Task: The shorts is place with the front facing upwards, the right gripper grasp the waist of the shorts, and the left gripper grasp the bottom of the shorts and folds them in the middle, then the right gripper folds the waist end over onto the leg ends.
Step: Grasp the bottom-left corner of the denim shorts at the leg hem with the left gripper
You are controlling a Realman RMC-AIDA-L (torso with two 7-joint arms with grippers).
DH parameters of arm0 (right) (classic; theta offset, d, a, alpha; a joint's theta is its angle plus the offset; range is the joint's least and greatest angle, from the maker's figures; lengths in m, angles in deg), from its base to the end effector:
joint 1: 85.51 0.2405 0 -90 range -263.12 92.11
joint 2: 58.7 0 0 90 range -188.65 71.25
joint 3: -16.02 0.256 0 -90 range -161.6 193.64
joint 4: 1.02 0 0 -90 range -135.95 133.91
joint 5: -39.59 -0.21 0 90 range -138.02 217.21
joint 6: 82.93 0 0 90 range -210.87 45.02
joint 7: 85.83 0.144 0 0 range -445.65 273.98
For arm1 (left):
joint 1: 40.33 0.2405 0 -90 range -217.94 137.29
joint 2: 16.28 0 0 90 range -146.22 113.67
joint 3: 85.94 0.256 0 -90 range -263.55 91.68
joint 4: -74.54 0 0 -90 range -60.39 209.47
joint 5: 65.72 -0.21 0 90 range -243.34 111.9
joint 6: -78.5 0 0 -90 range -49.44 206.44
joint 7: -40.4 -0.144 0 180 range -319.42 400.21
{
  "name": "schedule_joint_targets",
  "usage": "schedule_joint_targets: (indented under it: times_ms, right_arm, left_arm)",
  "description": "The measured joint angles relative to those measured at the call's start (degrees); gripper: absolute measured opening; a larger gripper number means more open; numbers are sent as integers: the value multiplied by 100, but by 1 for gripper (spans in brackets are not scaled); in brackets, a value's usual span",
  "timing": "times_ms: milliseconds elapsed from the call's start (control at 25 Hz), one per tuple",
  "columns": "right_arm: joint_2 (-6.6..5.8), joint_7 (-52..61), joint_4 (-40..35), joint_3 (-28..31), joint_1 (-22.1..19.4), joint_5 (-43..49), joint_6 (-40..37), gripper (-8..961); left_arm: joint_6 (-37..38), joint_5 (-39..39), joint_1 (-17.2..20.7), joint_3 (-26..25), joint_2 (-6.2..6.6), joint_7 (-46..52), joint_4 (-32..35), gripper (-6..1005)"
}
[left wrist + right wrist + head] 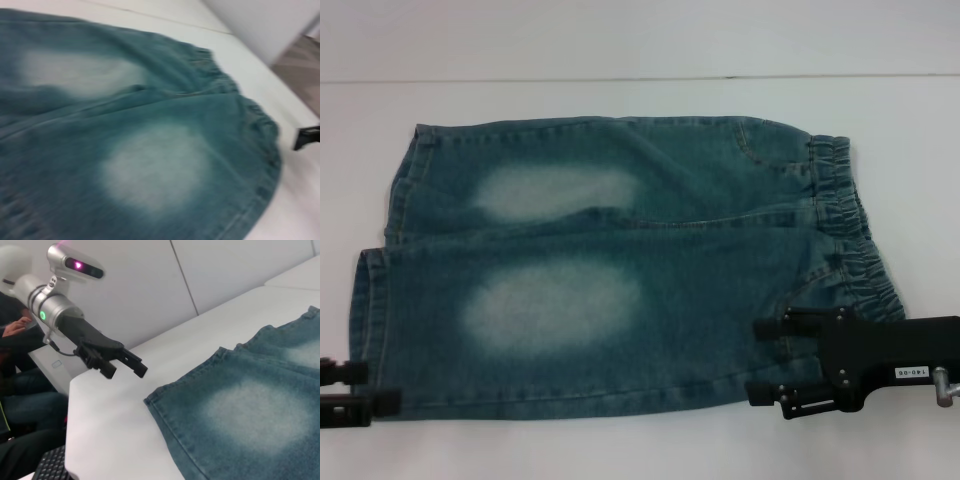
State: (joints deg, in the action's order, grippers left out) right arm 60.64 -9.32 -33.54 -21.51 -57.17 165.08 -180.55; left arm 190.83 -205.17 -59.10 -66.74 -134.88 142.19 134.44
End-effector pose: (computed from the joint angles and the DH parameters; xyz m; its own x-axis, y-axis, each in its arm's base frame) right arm 0.2816 0.2792 -0.0247 0.7988 -0.4417 -0.4085 -0.4549 -0.8878 0.0703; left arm -0.3381 0.2303 0.0831 0.5502 0.7626 0.3401 0.8224 -0.5655 -0.0624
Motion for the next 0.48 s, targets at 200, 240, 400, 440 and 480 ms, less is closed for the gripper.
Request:
schedule_joint_targets:
  times_ms: [200, 240, 400, 440, 480]
  right_arm:
    - [11, -63, 29, 35, 6, -22, 118, 944]
    - [11, -64, 42, 38, 16, -23, 124, 944]
    - [6, -76, 53, 43, 29, -25, 141, 944]
    - [6, -79, 53, 43, 29, -27, 155, 944]
    - [5, -83, 53, 44, 29, -30, 167, 944]
  left_arm:
    - [-299, -352, -36, -156, 39, 320, 29, 948]
    - [-548, -573, -70, -103, 32, 453, -2, 948]
    - [-750, -757, -130, -46, 5, 537, -135, 948]
    - [-782, -758, -136, -19, 3, 547, -173, 948]
    - [-824, -759, -141, 10, 1, 559, -212, 949]
